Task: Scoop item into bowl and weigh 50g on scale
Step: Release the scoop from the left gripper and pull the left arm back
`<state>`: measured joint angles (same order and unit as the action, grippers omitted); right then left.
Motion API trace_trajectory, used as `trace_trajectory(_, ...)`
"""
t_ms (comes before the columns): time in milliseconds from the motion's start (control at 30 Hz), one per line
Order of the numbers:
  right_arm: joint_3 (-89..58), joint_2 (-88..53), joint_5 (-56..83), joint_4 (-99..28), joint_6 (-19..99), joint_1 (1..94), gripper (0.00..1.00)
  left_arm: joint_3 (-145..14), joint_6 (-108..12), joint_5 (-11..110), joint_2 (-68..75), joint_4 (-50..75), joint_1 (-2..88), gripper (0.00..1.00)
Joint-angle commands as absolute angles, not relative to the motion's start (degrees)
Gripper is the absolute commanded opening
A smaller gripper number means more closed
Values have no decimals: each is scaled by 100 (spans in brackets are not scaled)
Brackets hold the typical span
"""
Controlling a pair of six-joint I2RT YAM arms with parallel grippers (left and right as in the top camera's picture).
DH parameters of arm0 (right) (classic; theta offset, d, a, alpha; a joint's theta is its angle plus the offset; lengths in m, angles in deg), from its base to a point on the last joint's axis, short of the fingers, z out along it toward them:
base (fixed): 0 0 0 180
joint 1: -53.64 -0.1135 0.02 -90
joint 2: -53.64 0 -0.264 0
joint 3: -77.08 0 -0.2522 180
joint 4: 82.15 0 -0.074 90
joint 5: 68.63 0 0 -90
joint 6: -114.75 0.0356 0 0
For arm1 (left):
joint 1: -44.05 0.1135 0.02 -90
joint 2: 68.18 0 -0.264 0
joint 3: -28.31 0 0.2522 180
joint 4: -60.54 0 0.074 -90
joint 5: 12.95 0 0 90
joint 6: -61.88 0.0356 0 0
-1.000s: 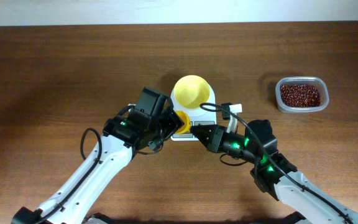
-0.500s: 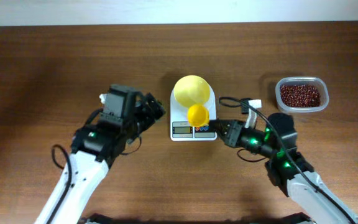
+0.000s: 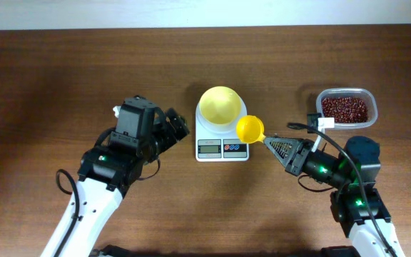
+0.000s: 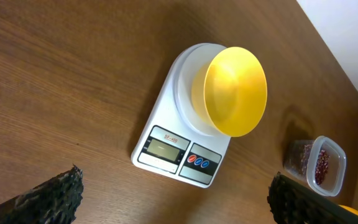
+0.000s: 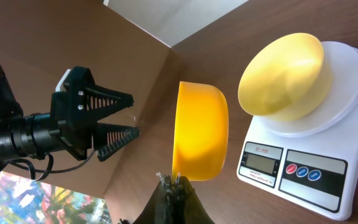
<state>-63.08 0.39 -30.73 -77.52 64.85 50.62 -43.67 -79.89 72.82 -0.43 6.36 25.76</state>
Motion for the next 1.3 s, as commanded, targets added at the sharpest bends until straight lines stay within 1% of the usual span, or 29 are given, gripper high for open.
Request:
trace_trajectory(0,-6290,89,-2638,-7778,6395,5116,4,-4371,-7877,7433,-102,859,2611,99)
trace_trajectory(33,-6290,89,-2384,-7778,6395,5116,4,-4371,-7877,7527,-102,975,2611,93)
trace_trajectory(67,-6290,89,-2151,-7804,6395,5116,4,-4371,-7877,7534,-102,1016,2611,73)
trace_trajectory(100,-6290,89,-2146,-7872,6395,5116,4,-4371,-7877,7534,-102,1012,2611,56)
trace_trajectory(133,-6290,89,-2146,-7927,6395,5116,4,-4371,-7877,7534,-102,1012,2611,47)
trace_trajectory(267,-6290,89,-2148,-8019,6395,5116,4,-4371,-7877,7532,-102,986,2611,17)
trace_trajectory(300,-6290,89,-2148,-8029,6395,5116,4,-4371,-7877,7505,-102,968,2611,0)
trace_trajectory(433,-6290,89,-2144,-8504,6393,5116,4,-4365,-7853,7497,-56,944,2539,0)
trace_trajectory(467,-6290,89,-2144,-8724,6393,5116,4,-4365,-7650,7497,5,953,2423,0)
trace_trajectory(533,-6290,89,-2142,-9011,6395,5116,4,-4365,-6515,7497,431,1228,1890,0)
trace_trajectory(600,-6290,89,-2137,-9017,6395,5116,4,-4365,-5654,7494,698,1543,1619,0)
trace_trajectory(633,-6290,89,-2133,-9015,6395,5116,4,-4365,-5020,7494,927,1735,1416,0)
trace_trajectory(667,-6290,89,-2070,-9011,6395,5116,4,-4365,-4752,7494,1061,1810,1298,0)
trace_trajectory(833,-6290,-193,-1421,-9011,6395,5116,4,-4365,-3847,7501,1163,1888,985,0)
trace_trajectory(967,-6288,-293,-1176,-9033,6393,5206,4,-4365,-3748,7258,1168,1919,898,0)
trace_trajectory(1000,-6288,-296,-1178,-9030,6393,5263,4,-4365,-3184,7256,1231,1910,819,0)
trace_trajectory(1067,-6288,-296,-1176,-9030,6393,5293,4,-4365,-2524,7256,1576,1963,596,0)
trace_trajectory(1167,-6288,-296,-1101,-9030,6393,5298,4,-4365,-2085,7258,2300,2192,428,0)
trace_trajectory(1233,-6288,-300,-1091,-9030,6393,5298,4,-4367,-2068,7449,2610,2402,430,0)
trace_trajectory(1267,-6288,-300,-1088,-9030,6391,5298,4,-4367,-2070,7558,2859,2710,434,0)
